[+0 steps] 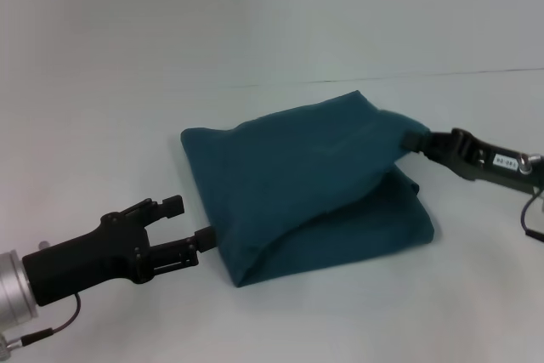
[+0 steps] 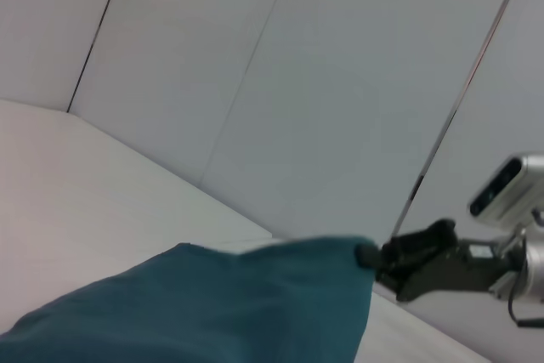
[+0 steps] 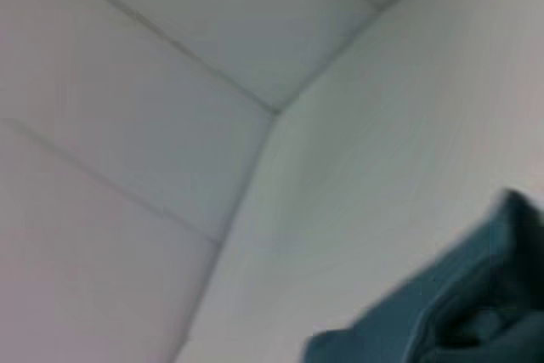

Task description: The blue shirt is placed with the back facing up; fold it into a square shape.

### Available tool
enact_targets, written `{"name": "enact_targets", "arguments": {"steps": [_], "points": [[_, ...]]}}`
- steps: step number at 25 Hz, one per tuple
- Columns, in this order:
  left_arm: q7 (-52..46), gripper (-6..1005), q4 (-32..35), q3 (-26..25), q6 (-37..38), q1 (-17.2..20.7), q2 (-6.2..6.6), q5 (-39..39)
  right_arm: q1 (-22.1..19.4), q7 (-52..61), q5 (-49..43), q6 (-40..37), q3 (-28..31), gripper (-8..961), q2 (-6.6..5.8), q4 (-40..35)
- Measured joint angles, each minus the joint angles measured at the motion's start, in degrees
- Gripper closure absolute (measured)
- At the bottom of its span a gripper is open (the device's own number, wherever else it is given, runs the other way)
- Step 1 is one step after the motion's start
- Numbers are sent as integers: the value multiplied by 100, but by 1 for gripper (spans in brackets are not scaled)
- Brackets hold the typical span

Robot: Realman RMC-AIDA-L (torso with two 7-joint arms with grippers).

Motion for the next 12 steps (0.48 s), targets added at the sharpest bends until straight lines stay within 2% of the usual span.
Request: {"name": "enact_targets", "arguments": {"steps": [7, 9, 12], "points": [[1, 51, -1, 1, -37, 1, -7, 0, -270, -437, 28, 292, 232, 793, -42, 230], [3, 51, -1, 0, -53, 2, -8, 0, -302, -446, 28, 322, 394, 776, -108, 212], [13, 51, -1, 0, -65, 0, -8, 0, -305, -338, 16, 431, 501, 633, -266, 196]]}}
